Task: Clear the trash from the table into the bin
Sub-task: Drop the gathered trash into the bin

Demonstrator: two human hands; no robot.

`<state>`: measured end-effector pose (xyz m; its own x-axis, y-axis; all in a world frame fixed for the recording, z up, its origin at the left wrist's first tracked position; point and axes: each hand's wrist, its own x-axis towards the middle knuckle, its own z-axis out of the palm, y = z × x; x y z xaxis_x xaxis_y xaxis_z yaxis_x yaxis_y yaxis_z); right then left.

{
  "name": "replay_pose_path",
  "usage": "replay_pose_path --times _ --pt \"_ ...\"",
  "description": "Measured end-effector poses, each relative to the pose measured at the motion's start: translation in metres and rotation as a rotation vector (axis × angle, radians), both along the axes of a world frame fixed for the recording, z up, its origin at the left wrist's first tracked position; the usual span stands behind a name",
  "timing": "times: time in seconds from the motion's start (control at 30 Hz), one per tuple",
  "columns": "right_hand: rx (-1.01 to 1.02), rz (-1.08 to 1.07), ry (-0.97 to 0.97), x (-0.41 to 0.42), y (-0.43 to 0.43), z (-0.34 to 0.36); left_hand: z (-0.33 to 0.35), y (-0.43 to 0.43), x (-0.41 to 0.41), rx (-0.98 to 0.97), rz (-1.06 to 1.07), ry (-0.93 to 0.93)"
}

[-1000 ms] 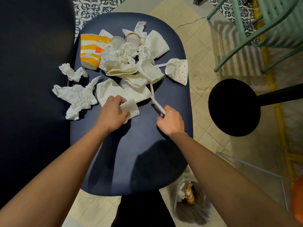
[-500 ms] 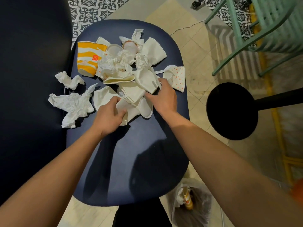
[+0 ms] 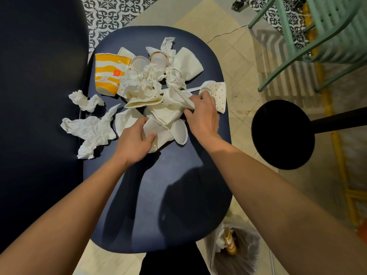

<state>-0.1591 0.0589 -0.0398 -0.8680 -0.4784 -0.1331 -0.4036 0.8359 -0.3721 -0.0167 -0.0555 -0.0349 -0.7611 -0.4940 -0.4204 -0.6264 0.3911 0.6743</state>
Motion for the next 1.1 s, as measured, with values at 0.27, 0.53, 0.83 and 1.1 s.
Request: replay_pose_path --times 0.27,0.53,0.83,1.1 --pt "-0.099 -0.083 0.084 0.012 0.023 0.014 0.016 0.014 0.008 -0.01 0.006 0.025" --pt "-0.108 -0.2 -0.02 0.058 0.076 0.034 0.038 0.049 0.023 -0.026 0.004 0.03" --pt "-0.126 -0.302 -0.064 0.108 0.157 0.024 0.041 0.114 0.042 0.053 -0.074 0.085" --pt "-0.051 -0.412 -0.137 0.157 0.268 0.008 0.03 0.206 0.06 0.152 -0.124 0.092"
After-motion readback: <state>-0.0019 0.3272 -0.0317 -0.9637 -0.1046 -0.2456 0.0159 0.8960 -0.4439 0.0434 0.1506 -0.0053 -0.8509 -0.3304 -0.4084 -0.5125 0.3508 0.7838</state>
